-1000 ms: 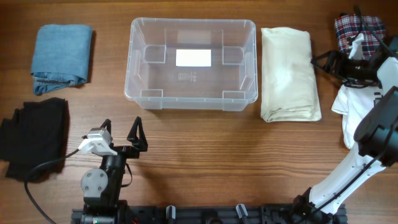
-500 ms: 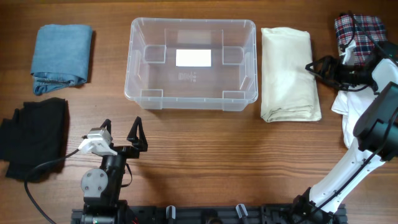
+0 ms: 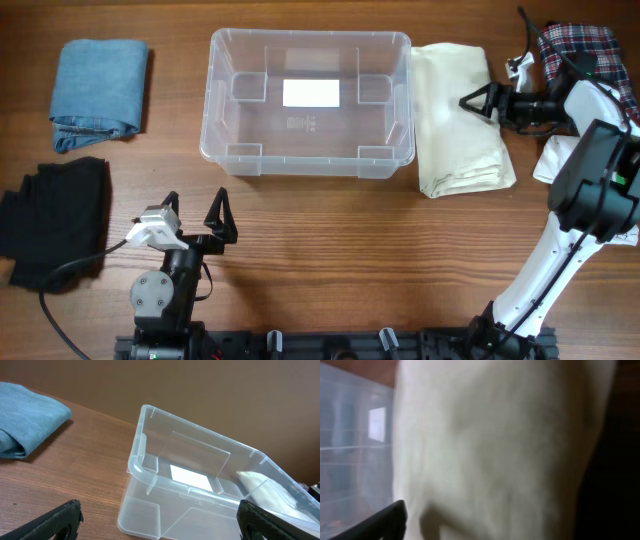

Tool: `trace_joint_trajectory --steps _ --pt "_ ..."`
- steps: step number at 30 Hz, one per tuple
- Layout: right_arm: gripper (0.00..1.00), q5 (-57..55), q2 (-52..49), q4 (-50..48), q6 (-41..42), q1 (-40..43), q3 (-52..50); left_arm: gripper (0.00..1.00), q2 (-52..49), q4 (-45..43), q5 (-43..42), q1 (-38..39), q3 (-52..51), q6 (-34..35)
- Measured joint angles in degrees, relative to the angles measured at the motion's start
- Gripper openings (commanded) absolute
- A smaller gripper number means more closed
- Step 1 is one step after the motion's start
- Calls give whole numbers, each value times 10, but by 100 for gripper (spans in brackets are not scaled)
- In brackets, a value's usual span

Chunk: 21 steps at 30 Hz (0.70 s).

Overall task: Pack container
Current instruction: 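Reach the right gripper to the cream folded cloth and grasp its edge, then lift the cream cloth with the right gripper and carry it over the box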

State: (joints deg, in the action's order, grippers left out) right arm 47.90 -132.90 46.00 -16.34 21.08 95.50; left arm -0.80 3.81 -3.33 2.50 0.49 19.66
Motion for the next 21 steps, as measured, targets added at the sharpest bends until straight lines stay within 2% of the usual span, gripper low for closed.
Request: trace_joint_trajectory --steps 2,4,7,13,21 --pt "20 -6 -10 0 0 -1 -1 100 0 0 0 0 0 0" --pt "12 -6 -18 1 4 0 -2 100 0 0 0 0 0 0" --pt "4 -7 -19 -2 22 0 -3 100 0 0 0 0 0 0" --pt "4 -12 -19 3 71 -1 -2 100 0 0 0 0 0 0" --pt "4 -57 -2 70 71 -6 18 100 0 0 0 0 0 0"
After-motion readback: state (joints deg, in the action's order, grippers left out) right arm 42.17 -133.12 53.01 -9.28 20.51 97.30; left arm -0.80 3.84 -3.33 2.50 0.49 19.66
